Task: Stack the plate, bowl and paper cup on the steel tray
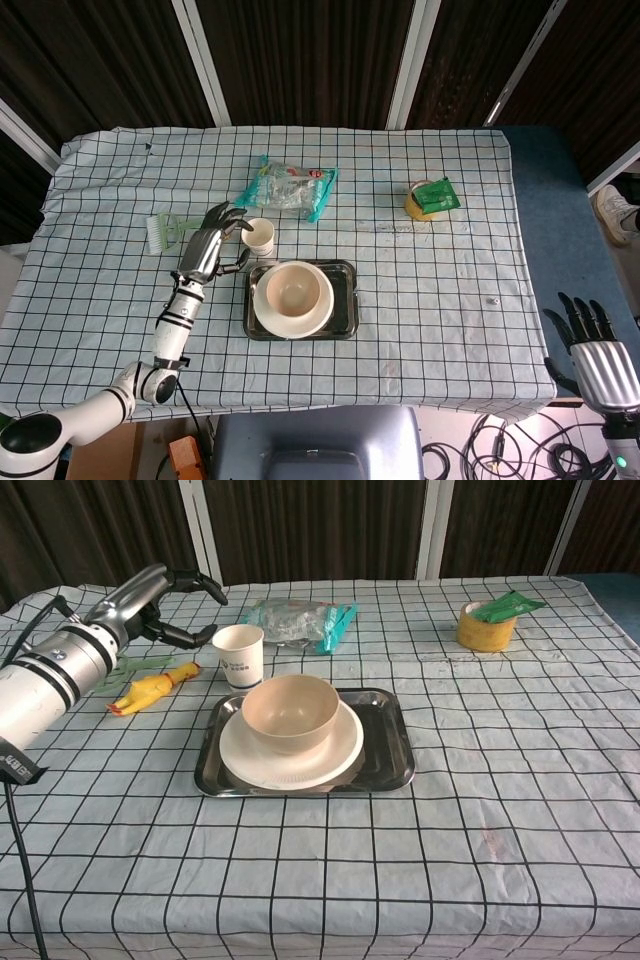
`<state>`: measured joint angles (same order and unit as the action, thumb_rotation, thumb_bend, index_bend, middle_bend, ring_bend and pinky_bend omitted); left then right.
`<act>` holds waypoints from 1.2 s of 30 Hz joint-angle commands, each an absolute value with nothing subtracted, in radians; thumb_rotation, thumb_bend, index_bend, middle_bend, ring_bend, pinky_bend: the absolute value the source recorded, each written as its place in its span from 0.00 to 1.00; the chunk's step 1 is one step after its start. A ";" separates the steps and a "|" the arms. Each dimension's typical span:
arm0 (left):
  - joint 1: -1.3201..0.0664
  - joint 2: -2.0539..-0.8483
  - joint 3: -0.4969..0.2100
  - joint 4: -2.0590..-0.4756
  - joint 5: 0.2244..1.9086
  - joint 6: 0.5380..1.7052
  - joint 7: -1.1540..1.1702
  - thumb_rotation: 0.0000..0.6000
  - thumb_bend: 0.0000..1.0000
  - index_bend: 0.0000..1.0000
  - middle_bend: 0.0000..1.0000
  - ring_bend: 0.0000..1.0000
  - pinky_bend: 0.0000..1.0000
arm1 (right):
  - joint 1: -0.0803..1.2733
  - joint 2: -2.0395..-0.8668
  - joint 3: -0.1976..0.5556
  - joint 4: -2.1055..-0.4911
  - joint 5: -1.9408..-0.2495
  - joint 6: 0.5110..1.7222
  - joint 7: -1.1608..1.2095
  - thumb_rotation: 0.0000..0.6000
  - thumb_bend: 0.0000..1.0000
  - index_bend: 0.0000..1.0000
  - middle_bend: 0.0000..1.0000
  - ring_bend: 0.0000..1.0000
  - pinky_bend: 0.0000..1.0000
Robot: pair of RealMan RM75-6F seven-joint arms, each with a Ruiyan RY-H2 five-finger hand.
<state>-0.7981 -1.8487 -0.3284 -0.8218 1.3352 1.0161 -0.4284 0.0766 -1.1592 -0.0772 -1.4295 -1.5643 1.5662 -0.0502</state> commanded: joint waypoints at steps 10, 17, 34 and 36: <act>-0.861 -1.965 -0.317 -0.600 1.299 0.939 -0.455 1.00 0.40 0.37 0.16 0.00 0.00 | 0.064 -1.135 -0.067 -1.445 -1.575 1.542 -0.017 1.00 0.23 0.17 0.00 0.00 0.00; -0.879 -2.005 -0.302 -0.529 1.307 0.933 -0.478 1.00 0.40 0.41 0.16 0.00 0.00 | 0.057 -1.130 -0.057 -1.455 -1.574 1.533 -0.014 1.00 0.23 0.17 0.00 0.00 0.00; -0.900 -2.057 -0.288 -0.427 1.310 0.917 -0.528 1.00 0.48 0.54 0.18 0.00 0.00 | 0.045 -1.123 -0.042 -1.466 -1.583 1.527 -0.021 1.00 0.23 0.17 0.00 0.00 0.00; -0.900 -2.059 -0.286 -0.425 1.311 0.925 -0.528 1.00 0.49 0.53 0.18 0.00 0.00 | 0.043 -1.122 -0.040 -1.468 -1.585 1.528 -0.024 1.00 0.23 0.17 0.00 0.00 0.00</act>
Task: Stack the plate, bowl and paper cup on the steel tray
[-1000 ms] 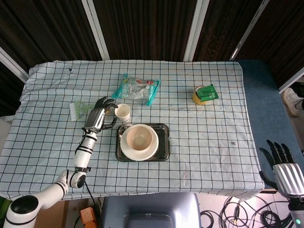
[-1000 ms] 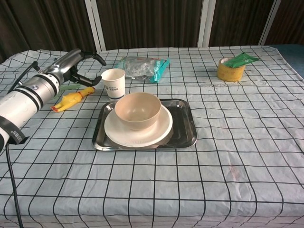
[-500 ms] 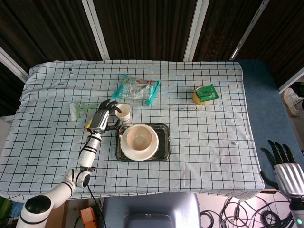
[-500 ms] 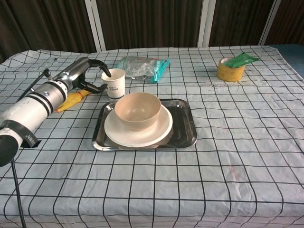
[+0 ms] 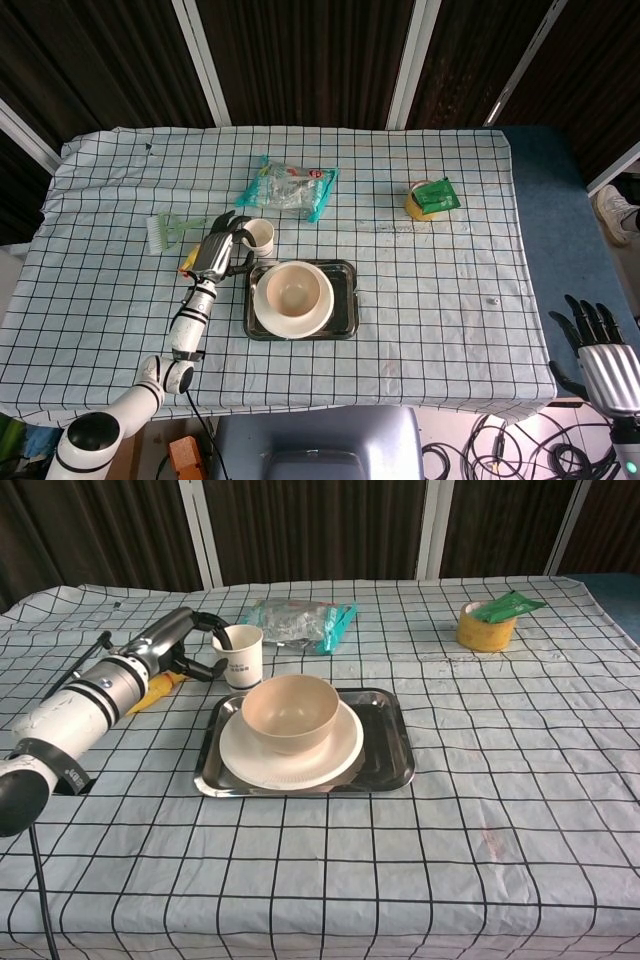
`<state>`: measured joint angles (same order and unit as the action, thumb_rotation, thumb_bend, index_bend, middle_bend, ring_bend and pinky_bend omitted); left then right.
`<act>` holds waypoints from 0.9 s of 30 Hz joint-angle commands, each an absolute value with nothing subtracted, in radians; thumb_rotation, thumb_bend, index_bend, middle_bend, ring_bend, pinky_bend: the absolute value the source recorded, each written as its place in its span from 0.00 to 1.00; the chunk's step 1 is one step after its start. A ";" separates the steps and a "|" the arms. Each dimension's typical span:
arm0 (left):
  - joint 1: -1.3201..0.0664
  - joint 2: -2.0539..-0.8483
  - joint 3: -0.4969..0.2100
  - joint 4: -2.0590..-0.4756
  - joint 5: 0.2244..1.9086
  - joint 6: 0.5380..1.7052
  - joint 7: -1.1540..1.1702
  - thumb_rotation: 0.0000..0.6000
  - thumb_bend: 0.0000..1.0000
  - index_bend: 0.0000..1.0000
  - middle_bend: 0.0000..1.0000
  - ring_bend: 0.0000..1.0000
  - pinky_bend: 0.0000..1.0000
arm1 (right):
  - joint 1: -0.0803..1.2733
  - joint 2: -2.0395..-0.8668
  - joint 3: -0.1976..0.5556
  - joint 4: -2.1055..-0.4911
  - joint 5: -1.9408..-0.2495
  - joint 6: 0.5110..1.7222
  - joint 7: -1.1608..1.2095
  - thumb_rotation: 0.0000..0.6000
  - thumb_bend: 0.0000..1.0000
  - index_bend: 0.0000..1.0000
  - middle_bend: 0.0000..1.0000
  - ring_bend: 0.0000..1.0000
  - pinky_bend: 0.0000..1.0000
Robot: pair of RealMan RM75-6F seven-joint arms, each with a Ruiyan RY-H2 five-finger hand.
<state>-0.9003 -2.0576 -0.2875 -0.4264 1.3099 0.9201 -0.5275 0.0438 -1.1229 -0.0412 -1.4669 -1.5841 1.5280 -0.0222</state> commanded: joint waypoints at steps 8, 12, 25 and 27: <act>-0.900 -2.059 -0.281 -0.426 1.315 0.937 -0.530 1.00 0.52 0.52 0.18 0.00 0.00 | 0.035 -1.118 -0.038 -1.479 -1.595 1.535 -0.026 1.00 0.23 0.17 0.00 0.00 0.00; -0.898 -2.057 -0.275 -0.429 1.320 0.944 -0.524 1.00 0.51 0.52 0.18 0.00 0.00 | 0.035 -1.116 -0.037 -1.481 -1.598 1.530 -0.022 1.00 0.23 0.17 0.00 0.00 0.00; -0.903 -2.070 -0.275 -0.394 1.313 0.930 -0.530 1.00 0.53 0.61 0.19 0.00 0.00 | 0.037 -1.113 -0.035 -1.481 -1.604 1.514 -0.015 1.00 0.23 0.16 0.00 0.00 0.00; -0.902 -2.072 -0.273 -0.393 1.315 0.932 -0.532 1.00 0.55 0.64 0.20 0.00 0.00 | 0.038 -1.114 -0.034 -1.482 -1.604 1.511 -0.017 1.00 0.23 0.16 0.00 0.00 0.00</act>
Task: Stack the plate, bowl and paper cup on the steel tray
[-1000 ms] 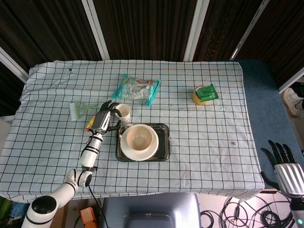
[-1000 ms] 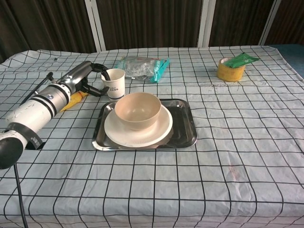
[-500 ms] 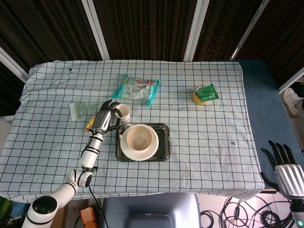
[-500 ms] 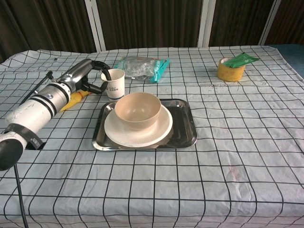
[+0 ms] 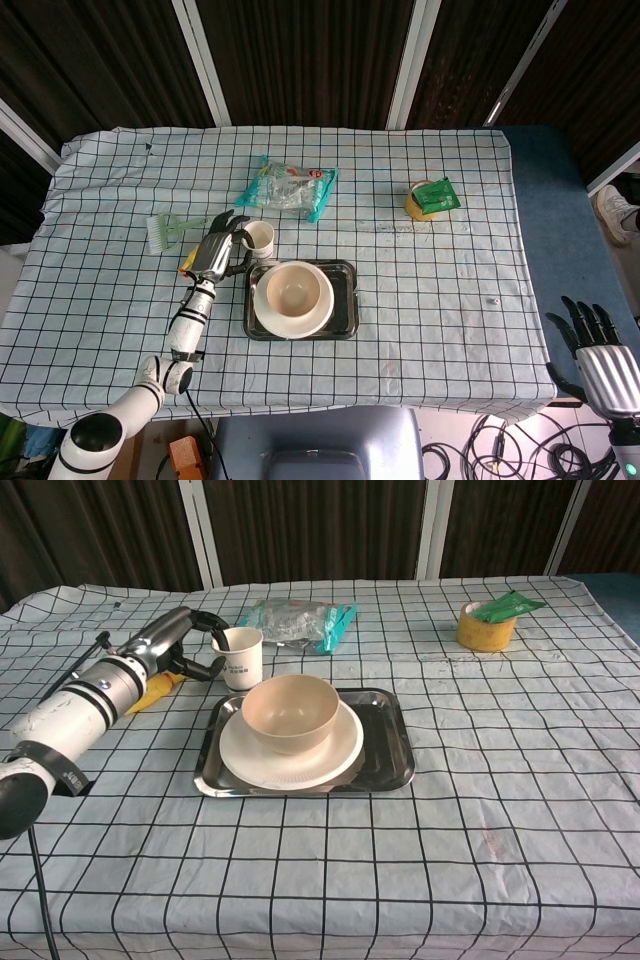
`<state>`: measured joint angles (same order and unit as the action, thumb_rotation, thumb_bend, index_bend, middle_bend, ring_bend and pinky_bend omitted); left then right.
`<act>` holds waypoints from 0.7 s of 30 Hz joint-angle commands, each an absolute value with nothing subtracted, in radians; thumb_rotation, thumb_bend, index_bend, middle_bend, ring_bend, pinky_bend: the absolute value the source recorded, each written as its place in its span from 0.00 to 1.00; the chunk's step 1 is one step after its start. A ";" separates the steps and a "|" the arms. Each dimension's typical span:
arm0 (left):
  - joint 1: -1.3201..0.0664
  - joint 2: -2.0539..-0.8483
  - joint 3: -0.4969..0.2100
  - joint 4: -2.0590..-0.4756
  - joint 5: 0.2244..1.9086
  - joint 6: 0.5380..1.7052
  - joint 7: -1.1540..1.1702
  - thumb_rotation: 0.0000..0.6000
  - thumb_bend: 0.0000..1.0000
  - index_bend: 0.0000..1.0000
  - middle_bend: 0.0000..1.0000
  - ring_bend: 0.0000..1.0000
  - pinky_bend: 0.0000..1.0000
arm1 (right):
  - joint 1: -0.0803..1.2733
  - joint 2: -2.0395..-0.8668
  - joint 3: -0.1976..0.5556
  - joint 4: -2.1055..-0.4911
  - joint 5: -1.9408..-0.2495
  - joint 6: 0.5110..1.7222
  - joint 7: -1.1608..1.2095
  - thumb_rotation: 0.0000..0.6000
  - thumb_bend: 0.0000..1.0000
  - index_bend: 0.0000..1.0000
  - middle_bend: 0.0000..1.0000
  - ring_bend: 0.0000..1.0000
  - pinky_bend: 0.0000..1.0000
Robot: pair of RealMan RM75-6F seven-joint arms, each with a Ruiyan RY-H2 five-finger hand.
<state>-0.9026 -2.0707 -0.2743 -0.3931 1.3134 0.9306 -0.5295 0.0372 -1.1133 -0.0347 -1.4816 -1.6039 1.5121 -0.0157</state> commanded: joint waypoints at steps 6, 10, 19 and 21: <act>-0.900 -2.069 -0.270 -0.397 1.318 0.942 -0.537 1.00 0.58 0.67 0.20 0.00 0.00 | 0.036 -1.114 -0.031 -1.481 -1.607 1.514 -0.017 1.00 0.23 0.16 0.00 0.00 0.00; -0.895 -2.055 -0.271 -0.419 1.324 0.980 -0.535 1.00 0.58 0.67 0.20 0.00 0.00 | 0.037 -1.115 -0.031 -1.481 -1.607 1.508 -0.017 1.00 0.23 0.16 0.00 0.00 0.00; -0.848 -1.964 -0.296 -0.578 1.333 1.168 -0.459 1.00 0.55 0.63 0.17 0.00 0.00 | 0.036 -1.117 -0.034 -1.483 -1.616 1.507 -0.020 1.00 0.23 0.16 0.00 0.00 0.00; -0.820 -1.919 -0.293 -0.666 1.342 1.219 -0.425 1.00 0.54 0.62 0.16 0.00 0.00 | 0.036 -1.119 -0.035 -1.483 -1.620 1.506 -0.024 1.00 0.23 0.16 0.00 0.00 0.00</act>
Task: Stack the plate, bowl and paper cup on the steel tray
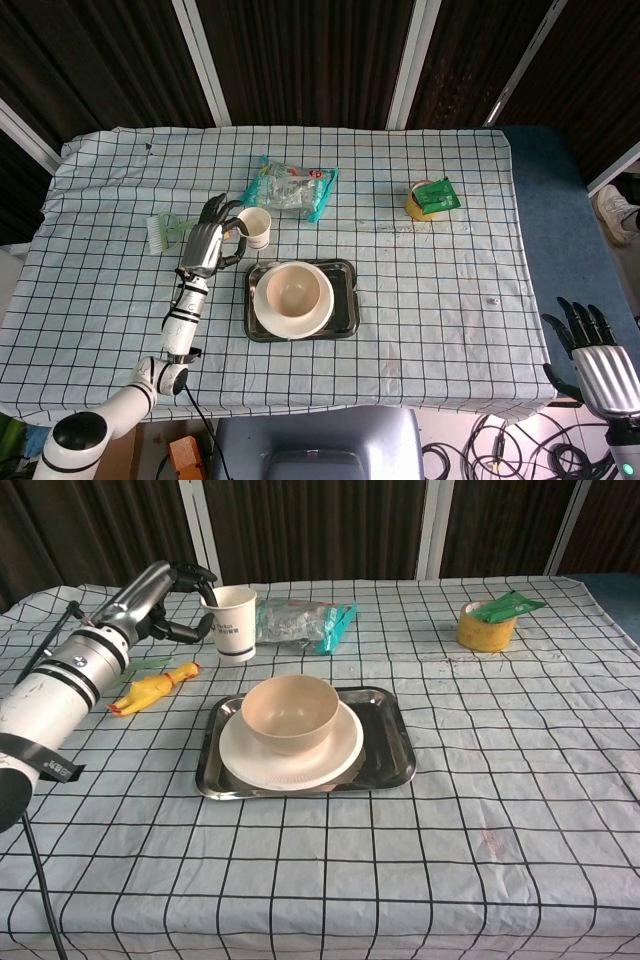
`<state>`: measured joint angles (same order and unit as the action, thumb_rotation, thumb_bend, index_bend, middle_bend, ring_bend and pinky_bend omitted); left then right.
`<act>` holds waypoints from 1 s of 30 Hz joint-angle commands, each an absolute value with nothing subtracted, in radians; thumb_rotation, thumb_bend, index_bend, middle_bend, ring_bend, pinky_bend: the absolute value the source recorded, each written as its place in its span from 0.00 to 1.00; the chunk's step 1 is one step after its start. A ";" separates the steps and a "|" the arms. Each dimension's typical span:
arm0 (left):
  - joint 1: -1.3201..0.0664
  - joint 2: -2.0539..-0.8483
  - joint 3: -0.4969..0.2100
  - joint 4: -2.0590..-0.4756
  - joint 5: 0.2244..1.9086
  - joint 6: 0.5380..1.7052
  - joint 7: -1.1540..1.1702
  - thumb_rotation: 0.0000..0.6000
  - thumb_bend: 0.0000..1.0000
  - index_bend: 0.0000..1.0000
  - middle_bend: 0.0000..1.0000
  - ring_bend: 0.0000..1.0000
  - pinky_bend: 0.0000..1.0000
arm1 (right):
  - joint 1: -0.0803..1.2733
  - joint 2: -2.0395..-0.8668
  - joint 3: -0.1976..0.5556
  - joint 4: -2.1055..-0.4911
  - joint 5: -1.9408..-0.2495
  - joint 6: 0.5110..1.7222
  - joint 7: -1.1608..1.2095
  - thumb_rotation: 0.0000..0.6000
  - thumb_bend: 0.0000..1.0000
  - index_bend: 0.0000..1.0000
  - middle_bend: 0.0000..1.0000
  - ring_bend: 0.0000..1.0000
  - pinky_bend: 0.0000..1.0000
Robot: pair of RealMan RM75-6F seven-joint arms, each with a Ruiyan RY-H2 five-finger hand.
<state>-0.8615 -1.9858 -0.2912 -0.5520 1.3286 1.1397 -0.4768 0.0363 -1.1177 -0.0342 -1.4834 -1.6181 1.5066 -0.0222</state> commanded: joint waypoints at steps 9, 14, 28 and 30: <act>-0.688 -1.749 -0.230 -1.120 1.377 1.342 -0.218 1.00 0.48 0.59 0.14 0.00 0.00 | 0.043 -1.128 -0.046 -1.487 -1.640 1.491 -0.041 1.00 0.23 0.16 0.00 0.00 0.00; -0.658 -1.730 -0.197 -1.237 1.410 1.371 -0.146 1.00 0.46 0.59 0.14 0.00 0.00 | 0.042 -1.128 -0.049 -1.492 -1.651 1.496 -0.044 1.00 0.23 0.16 0.00 0.00 0.00; -0.657 -1.815 -0.178 -1.244 1.405 1.314 -0.055 1.00 0.41 0.57 0.13 0.00 0.00 | 0.036 -1.116 -0.053 -1.497 -1.669 1.516 -0.029 1.00 0.23 0.16 0.00 0.00 0.00; -0.660 -1.833 -0.182 -1.233 1.410 1.315 -0.052 1.00 0.40 0.57 0.13 0.00 0.00 | 0.036 -1.115 -0.053 -1.497 -1.668 1.515 -0.026 1.00 0.23 0.16 0.00 0.00 0.00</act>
<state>-0.6572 -1.8260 -0.1795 -1.2395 1.4075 1.3156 -0.0551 0.0362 -1.1149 -0.0531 -1.4966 -1.6676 1.5154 -0.0265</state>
